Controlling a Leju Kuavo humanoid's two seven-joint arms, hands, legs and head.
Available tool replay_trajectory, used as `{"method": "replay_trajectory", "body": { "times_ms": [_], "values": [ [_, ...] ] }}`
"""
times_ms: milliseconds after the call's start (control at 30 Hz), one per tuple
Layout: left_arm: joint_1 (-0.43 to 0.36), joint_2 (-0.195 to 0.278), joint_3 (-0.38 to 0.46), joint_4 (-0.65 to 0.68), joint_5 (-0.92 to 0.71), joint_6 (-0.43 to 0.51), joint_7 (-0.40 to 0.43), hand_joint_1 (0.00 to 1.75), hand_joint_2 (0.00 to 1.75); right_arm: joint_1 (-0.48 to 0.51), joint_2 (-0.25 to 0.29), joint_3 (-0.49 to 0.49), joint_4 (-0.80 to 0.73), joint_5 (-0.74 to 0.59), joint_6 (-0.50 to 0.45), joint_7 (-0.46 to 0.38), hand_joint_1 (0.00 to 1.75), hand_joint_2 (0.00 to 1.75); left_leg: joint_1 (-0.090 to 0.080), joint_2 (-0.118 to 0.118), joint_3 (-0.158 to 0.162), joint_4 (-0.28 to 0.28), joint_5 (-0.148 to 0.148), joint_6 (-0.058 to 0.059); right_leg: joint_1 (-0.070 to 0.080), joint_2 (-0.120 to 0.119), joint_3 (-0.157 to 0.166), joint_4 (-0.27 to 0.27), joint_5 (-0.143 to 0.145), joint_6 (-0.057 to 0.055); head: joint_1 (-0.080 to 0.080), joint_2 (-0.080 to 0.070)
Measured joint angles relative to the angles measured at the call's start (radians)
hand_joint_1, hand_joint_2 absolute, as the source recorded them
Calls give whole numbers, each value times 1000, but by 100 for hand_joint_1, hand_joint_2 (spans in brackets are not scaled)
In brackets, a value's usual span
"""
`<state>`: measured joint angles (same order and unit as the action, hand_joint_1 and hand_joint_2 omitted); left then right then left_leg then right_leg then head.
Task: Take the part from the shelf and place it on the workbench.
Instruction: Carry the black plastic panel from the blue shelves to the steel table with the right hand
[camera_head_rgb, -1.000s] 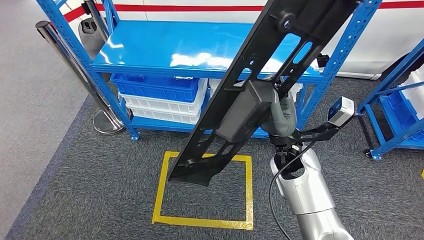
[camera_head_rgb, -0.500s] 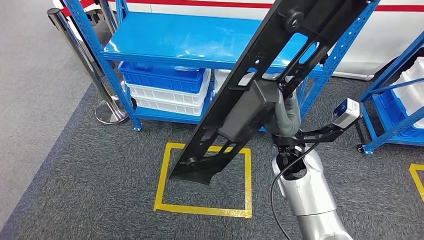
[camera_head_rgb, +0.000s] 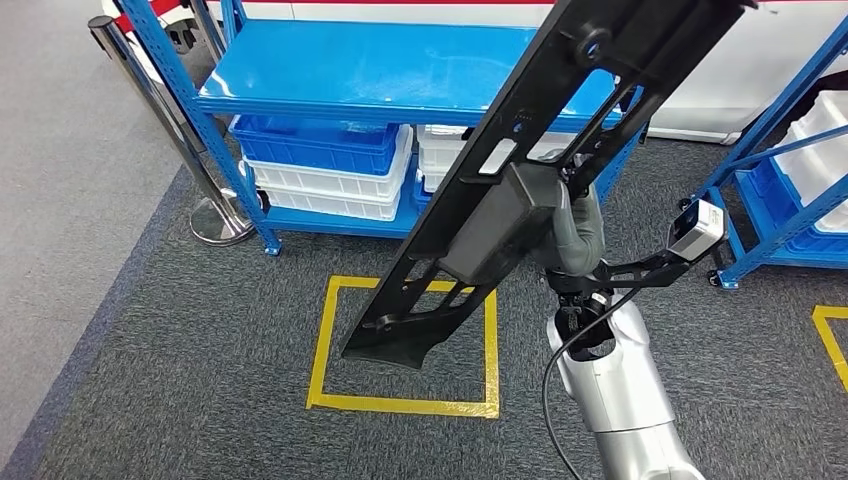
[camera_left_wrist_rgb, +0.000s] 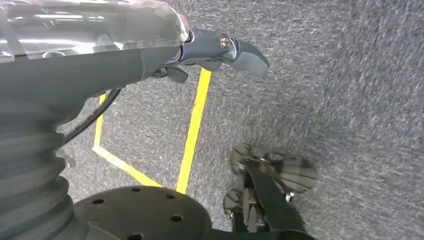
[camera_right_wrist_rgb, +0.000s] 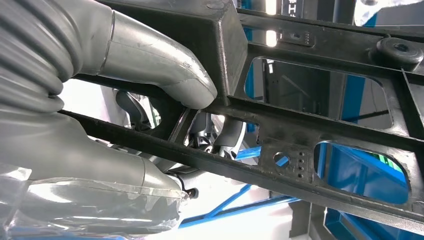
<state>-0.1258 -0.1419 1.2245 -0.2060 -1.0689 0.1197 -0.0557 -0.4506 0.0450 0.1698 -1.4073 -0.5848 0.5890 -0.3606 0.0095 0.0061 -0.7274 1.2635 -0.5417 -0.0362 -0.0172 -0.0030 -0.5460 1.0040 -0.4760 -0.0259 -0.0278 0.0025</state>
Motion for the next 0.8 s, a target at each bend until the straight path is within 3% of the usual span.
{"method": "replay_trajectory", "body": {
  "times_ms": [33,67,133,200,267,333,367,400,467,500,533,567,600,633,700,733,800],
  "values": [
    [0,0,0,0,0,0,0,0,175,3,0,-1,0,1,1,1,175,175,4,0,-5,27,-2,-4,-1,3,-4,2,2,1,0,0],
    [1,0,0,0,0,1,0,0,175,6,0,-2,0,1,1,1,175,175,8,0,11,11,16,-7,-2,7,-6,5,3,2,0,0],
    [1,0,0,0,0,3,0,0,175,9,0,-5,0,2,4,0,175,175,15,-11,85,-112,75,-11,-7,18,-10,13,1,8,0,0],
    [1,0,0,0,0,6,0,0,175,10,0,-9,-2,1,9,-3,175,175,15,-35,146,-216,100,-8,-10,30,-18,20,1,21,0,0],
    [2,0,0,0,0,8,0,0,175,12,0,-12,-3,2,16,-4,175,175,11,-42,157,-238,95,-1,-12,43,-27,19,9,37,0,0],
    [0,0,0,0,0,9,0,0,175,15,-1,-17,-4,2,18,-4,175,175,12,-27,156,-252,97,12,-12,47,-33,20,10,50,1,0],
    [-1,0,0,0,0,9,0,0,175,15,-1,-20,-6,2,19,-5,175,175,13,-20,156,-260,100,21,-11,40,-42,36,-3,54,2,0],
    [-1,0,0,0,0,9,0,0,175,15,-2,-23,-8,2,19,-5,175,175,14,-13,155,-266,104,31,-9,31,-60,74,-28,56,2,0],
    [-1,0,0,0,0,9,0,0,175,17,-2,-28,-11,2,19,-5,175,175,10,0,150,-268,110,42,-8,15,-120,204,-96,59,4,0],
    [0,0,0,0,0,9,0,0,175,21,-2,-30,-11,2,19,-5,175,175,8,6,146,-267,111,45,-7,13,-148,266,-119,59,4,0],
    [0,0,0,0,0,9,0,0,175,26,-2,-32,-11,2,20,-5,175,175,6,13,144,-266,112,46,-7,13,-162,300,-124,59,4,0],
    [1,0,0,0,0,9,0,0,175,32,-2,-34,-12,2,21,-5,175,175,4,19,142,-265,113,47,-7,11,-157,296,-111,58,4,0],
    [1,0,0,0,0,9,0,0,175,36,-2,-36,-13,2,23,-6,175,175,3,25,142,-262,113,47,-6,5,-131,250,-81,56,4,0],
    [1,-1,0,0,0,9,0,0,175,39,-2,-39,-16,2,26,-7,175,175,2,31,141,-259,112,46,-4,-8,-92,180,-47,52,4,0],
    [1,-2,0,0,0,9,-3,0,175,42,-2,-43,-24,2,33,-10,175,175,-4,42,138,-251,110,41,5,-38,-32,59,-7,41,3,0],
    [1,-2,0,0,0,9,-4,0,175,43,-1,-45,-28,3,36,-12,175,175,-6,49,136,-248,110,37,9,-46,-22,32,-2,36,3,0],
    [1,-2,0,0,-1,9,-6,0,175,49,0,-50,-34,4,39,-14,175,175,-9,64,134,-248,112,29,11,-36,-28,27,2,25,2,0]
  ]
}}
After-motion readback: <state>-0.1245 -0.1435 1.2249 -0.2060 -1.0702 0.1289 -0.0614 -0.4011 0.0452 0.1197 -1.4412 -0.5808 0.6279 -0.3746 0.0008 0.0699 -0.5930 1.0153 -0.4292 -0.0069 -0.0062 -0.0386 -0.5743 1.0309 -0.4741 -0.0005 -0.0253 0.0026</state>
